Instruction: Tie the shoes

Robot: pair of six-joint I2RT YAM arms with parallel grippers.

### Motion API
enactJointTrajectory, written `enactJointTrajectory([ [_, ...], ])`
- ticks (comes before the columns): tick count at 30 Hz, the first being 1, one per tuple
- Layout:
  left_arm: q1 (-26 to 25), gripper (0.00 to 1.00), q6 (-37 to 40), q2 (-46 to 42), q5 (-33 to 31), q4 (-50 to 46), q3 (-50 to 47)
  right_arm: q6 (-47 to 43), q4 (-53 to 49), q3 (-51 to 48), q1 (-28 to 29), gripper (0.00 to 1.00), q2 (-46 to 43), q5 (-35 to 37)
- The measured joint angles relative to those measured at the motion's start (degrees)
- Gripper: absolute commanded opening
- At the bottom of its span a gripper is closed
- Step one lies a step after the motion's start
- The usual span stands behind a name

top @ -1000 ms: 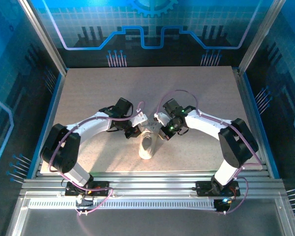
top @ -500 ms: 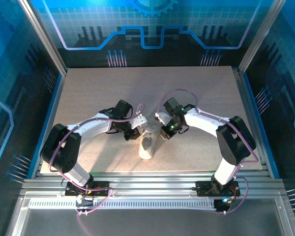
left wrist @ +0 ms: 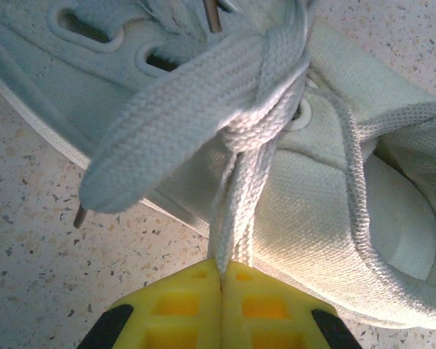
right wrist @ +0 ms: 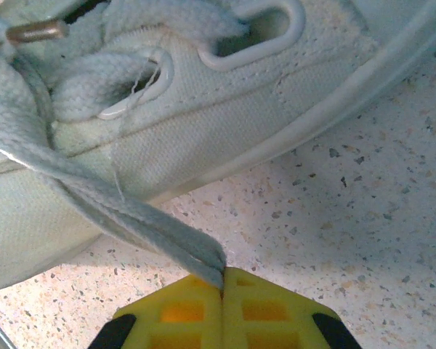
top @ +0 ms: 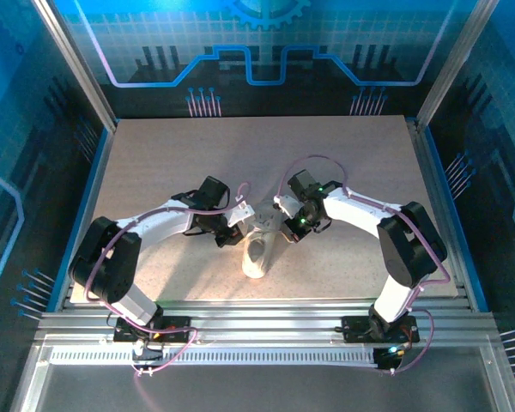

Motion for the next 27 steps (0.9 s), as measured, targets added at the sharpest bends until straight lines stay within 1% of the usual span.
enactJointTrajectory([
  [5, 0.07, 0.00, -0.02, 0.00, 0.17, 0.20, -0.28, -0.17, -0.26, 0.00, 0.00, 0.00, 0.00, -0.02],
  [7, 0.11, 0.00, -0.04, 0.00, 0.17, 0.44, -0.33, -0.46, -0.26, 0.00, 0.00, 0.15, 0.00, -0.11],
  [8, 0.11, 0.07, -0.04, -0.02, 0.17, 0.57, -0.37, -0.59, -0.26, 0.00, 0.00, 0.20, -0.09, -0.20],
  [9, 0.11, 0.16, -0.11, -0.09, 0.11, 0.66, -0.50, -0.83, -0.48, 0.00, -0.02, 0.25, -0.35, -0.04],
  [11, 0.22, 0.20, -0.68, -0.59, -0.15, 0.94, -1.09, -0.70, -1.07, -0.02, -0.55, 0.33, -1.66, -0.17],
  [12, 0.28, 0.24, -0.85, -1.05, -0.22, 1.03, -1.53, -0.63, -1.14, -0.02, -0.98, 0.35, -2.78, -0.52],
  [16, 0.50, 0.35, -1.18, -3.39, -0.70, 0.98, -2.56, 0.00, -1.25, 0.02, -3.80, 0.38, -8.07, -2.95],
  [19, 0.50, 0.39, -1.11, -5.53, -1.18, 1.05, -2.64, 0.26, -1.92, 0.61, -6.25, 0.39, -10.67, -5.07],
  [24, 0.59, 0.40, -1.07, -10.03, -1.64, 1.27, -3.04, 2.32, -2.56, 3.37, -8.09, 0.40, -11.39, -7.76],
  [27, 0.63, 0.37, -1.09, -11.76, -1.60, 1.86, -3.10, 4.81, -2.43, 6.32, -7.96, 0.40, -10.10, -9.73],
])
